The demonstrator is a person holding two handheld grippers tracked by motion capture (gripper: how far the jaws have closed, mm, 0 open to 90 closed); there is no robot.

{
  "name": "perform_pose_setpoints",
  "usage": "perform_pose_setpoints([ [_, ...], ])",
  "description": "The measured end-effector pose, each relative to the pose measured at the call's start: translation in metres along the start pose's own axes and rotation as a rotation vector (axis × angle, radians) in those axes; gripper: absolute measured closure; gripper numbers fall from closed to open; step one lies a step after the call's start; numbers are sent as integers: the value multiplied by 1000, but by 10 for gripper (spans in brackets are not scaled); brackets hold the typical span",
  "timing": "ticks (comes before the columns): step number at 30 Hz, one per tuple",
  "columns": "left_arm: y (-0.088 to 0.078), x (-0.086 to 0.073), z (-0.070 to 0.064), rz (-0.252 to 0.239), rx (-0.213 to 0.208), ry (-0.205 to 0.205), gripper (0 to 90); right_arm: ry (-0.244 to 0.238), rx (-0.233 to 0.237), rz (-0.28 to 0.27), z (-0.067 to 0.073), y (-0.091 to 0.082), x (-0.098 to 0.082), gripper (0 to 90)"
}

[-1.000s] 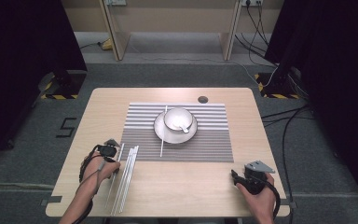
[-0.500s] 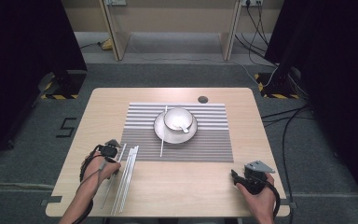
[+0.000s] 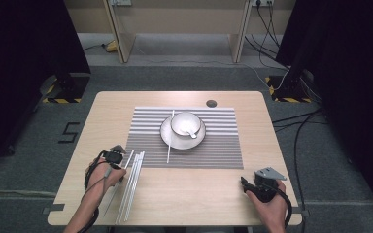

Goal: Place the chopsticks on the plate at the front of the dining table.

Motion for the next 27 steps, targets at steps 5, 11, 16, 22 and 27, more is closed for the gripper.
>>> perform_pose_setpoints([
  [5, 0, 1, 1, -6, -33, -12, 849, 0, -1, 0, 0, 0, 0, 408],
  [11, -4, 5, 1, -37, -38, -14, 849, 1, -1, 0, 0, 0, 0, 408],
  [16, -9, 8, 2, -66, -37, -20, 849, 0, -1, 0, 0, 0, 0, 408],
  [22, -9, 7, 1, -53, -36, -15, 850, 0, -1, 0, 0, 0, 0, 408],
  [27, -3, 5, 1, -19, -37, -3, 849, 0, -1, 0, 0, 0, 0, 408],
])
Point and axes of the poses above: each handheld gripper's, and its own axes: y roughly forward along the jaws, x roughly out of its top, z roughly to its left, the point moved 9 cm from there along y, roughly forward along the jaws, and after that the axes turned 3 degrees about x, right-handed, at the moved point
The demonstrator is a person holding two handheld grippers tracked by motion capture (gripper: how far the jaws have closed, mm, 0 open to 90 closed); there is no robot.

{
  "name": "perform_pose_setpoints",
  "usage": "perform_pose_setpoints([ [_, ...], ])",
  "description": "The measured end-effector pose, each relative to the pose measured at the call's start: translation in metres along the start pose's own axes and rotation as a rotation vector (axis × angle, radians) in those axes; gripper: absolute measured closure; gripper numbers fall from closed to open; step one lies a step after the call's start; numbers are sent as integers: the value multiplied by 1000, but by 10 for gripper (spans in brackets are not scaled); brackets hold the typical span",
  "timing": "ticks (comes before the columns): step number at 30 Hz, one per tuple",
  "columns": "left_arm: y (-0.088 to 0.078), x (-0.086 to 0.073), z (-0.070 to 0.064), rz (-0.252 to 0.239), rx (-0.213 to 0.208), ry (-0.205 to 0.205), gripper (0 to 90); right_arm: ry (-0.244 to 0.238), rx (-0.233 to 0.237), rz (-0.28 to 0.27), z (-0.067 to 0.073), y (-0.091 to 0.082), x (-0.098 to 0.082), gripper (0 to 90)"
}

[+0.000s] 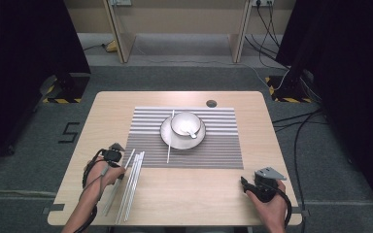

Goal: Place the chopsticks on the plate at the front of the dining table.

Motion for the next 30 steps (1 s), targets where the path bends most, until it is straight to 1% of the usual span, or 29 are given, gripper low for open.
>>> perform_pose_setpoints([
  [1, 1, -1, 0, 9, 3, 2, 849, 0, 0, 0, 0, 0, 0, 408],
  [3, 2, -1, 1, 8, 3, 6, 849, 0, 0, 0, 0, 0, 0, 408],
  [4, 3, -2, 0, 20, 2, 10, 849, 0, 0, 0, 0, 0, 0, 408],
  [10, 3, -1, 1, 31, 6, 31, 845, 0, 0, 0, 0, 0, 0, 408],
  [11, 4, -1, 2, 35, 11, 34, 841, 0, 0, 0, 0, 0, 0, 408],
  [16, 5, 2, 0, 47, 2, 38, 802, 0, 1, 0, 0, 0, 0, 407],
  [19, 5, 3, 0, 64, -1, 41, 793, 0, 2, 0, 0, 0, 0, 406],
  [24, 6, 5, 0, 109, 16, 58, 813, -1, 3, 0, 0, 0, 0, 405],
  [25, 6, 6, 0, 115, 20, 56, 824, -2, 3, 0, 0, 0, 0, 404],
  [30, 6, 6, 0, 122, 31, 54, 843, -1, 3, 0, 0, 0, 0, 404],
])
Point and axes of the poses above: each handheld gripper's, and its own axes: y roughly forward along the jaws, x roughly out of its top, z roughly to its left, the point moved 9 cm from there along y, roughly forward along the jaws, and after that the axes turned 3 degrees about x, right-handed, at the moved point
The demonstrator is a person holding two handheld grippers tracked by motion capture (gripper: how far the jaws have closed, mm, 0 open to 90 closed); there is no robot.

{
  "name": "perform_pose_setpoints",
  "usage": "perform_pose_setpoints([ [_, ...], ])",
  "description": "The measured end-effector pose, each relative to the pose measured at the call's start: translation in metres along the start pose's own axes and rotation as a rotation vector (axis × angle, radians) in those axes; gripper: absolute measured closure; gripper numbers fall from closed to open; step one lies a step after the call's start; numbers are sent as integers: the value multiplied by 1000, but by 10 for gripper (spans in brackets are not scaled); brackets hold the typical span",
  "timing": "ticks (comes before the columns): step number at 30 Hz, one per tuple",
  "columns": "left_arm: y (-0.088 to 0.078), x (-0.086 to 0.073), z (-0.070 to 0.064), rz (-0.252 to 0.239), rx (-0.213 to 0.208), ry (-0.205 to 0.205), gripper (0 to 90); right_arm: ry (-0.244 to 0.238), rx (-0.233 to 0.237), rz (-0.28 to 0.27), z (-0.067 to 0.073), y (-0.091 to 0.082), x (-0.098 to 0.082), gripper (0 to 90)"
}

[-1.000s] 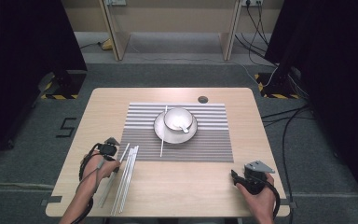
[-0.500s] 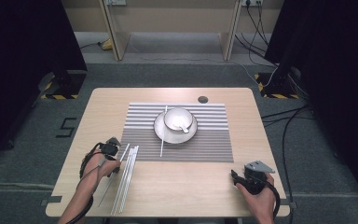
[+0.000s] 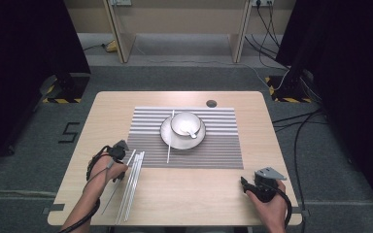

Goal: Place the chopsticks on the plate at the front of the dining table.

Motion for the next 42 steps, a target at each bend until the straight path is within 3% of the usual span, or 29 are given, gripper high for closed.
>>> perform_pose_setpoints([
  [5, 0, -1, 3, -12, -39, -12, 848, 0, 0, 0, 0, 0, 0, 403],
  [11, -2, -1, 3, -66, -66, -33, 848, 0, -2, -1, 0, 0, 0, 403],
  [22, -22, 8, 3, -104, -52, -30, 848, 1, -1, 0, 0, 0, 0, 404],
  [42, -33, 28, -5, -173, -74, -48, 847, 1, -1, -1, 0, 0, 0, 404],
])
Point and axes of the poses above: each handheld gripper's, and its own axes: y roughly forward along the jaws, x roughly out of its top, z roughly to its left, the point moved 9 cm from there along y, roughly forward along the jaws, and after that the axes turned 3 degrees about x, right-handed, at the moved point
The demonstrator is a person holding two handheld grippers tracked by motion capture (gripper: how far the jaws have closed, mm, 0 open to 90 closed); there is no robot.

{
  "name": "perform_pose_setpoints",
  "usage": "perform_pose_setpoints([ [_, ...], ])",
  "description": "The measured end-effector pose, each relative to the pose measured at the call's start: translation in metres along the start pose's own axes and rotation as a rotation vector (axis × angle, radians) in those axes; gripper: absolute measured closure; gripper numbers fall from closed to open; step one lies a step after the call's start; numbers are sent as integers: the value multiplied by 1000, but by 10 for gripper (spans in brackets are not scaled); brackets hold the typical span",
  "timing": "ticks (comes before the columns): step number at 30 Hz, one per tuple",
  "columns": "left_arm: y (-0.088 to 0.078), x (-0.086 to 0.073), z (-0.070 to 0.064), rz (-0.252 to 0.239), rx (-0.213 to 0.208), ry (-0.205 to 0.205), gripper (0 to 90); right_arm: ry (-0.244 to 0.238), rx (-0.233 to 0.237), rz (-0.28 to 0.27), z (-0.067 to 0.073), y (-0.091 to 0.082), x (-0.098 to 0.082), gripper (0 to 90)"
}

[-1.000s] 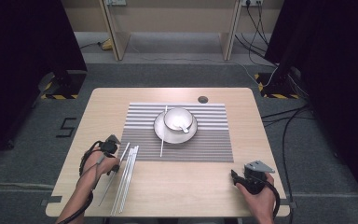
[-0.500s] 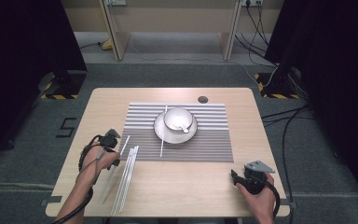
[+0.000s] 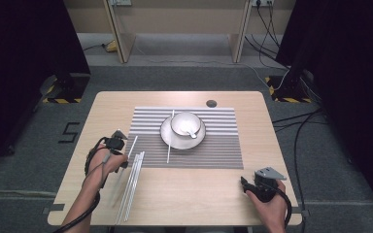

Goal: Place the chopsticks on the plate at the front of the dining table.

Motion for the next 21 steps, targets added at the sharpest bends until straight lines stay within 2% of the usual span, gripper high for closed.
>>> perform_pose_setpoints([
  [21, -4, 21, -18, -38, -23, 16, 847, -1, 0, 0, 0, 0, 0, 404],
])
Point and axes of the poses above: each handheld gripper's, and its own axes: y roughly forward along the jaws, x roughly out of its top, z roughly to its left, the point moved 9 cm from there along y, roughly forward along the jaws, and after that the axes turned 3 degrees about x, right-handed, at the moved point
